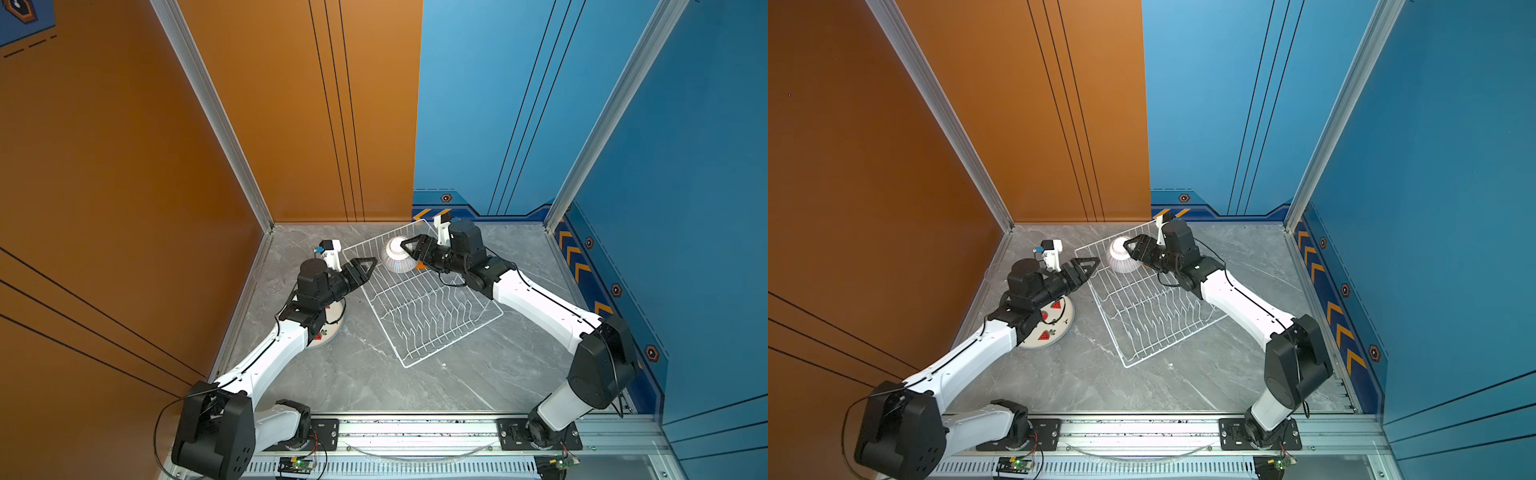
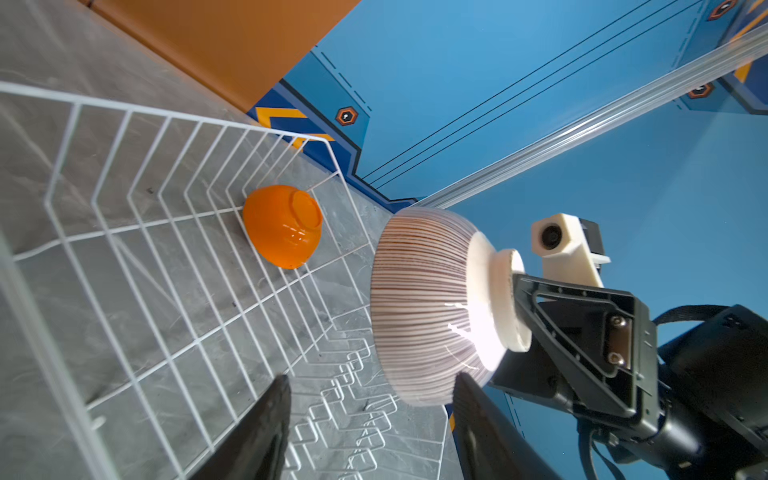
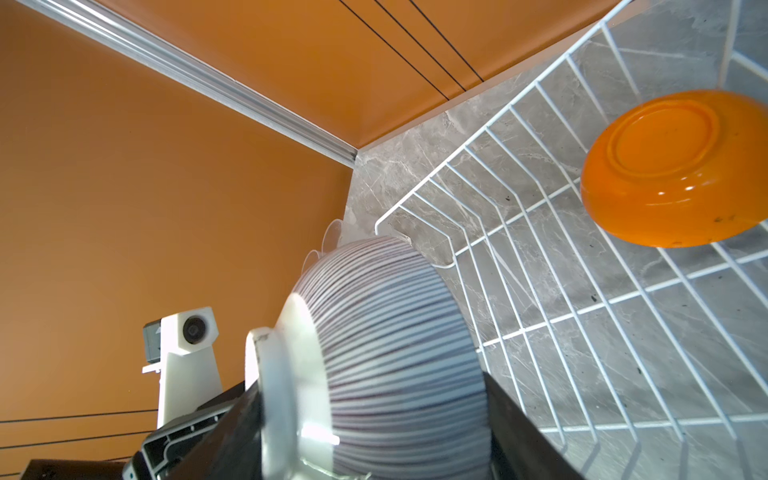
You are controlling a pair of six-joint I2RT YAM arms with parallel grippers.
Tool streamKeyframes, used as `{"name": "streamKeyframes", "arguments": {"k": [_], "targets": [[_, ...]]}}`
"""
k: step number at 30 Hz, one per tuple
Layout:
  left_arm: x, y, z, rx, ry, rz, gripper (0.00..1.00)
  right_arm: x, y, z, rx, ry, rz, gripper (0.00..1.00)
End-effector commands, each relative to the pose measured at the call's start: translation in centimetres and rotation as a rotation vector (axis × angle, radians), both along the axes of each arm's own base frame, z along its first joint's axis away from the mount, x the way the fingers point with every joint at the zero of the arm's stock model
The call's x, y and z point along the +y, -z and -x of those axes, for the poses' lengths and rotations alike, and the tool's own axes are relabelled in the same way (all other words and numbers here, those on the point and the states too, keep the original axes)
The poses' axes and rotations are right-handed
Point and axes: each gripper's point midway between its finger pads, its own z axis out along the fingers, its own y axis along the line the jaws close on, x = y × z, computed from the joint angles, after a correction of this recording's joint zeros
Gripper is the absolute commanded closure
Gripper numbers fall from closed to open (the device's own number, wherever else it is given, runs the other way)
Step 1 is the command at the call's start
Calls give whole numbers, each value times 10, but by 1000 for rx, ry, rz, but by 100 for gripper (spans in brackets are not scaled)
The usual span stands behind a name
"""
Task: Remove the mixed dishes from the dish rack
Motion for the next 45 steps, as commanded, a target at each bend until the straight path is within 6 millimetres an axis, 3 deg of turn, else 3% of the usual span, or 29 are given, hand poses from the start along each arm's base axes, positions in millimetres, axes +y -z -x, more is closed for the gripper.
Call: {"name": "streamKeyframes", "arguments": {"k": [1, 10, 18, 23, 31, 38, 41, 45], "targets": [[-16, -38, -6, -140, 39, 110, 38, -4, -50, -5, -90, 51, -172, 44], [-53, -57, -15, -219, 137, 278, 47, -16, -51, -8, -79, 126, -229, 44], [-64, -67, -17, -255, 159, 326, 58, -15, -37, -13, -19, 148, -290, 45], [-65, -70, -9, -288, 152, 306, 59, -9, -31, -13, 14, 130, -330, 45], [-64, -45, -3, -198, 144, 252, 46, -30, -42, -15, -60, 184, -245, 48], [-52, -20, 10, -97, 100, 95, 2, -46, -54, -19, -137, 210, -128, 50], [-32, -7, 18, -50, 15, -62, 2, -52, -54, -22, -177, 220, -10, 51], [2, -5, 28, -31, -116, -227, 2, -49, -34, -22, -212, 192, 232, 52]]}}
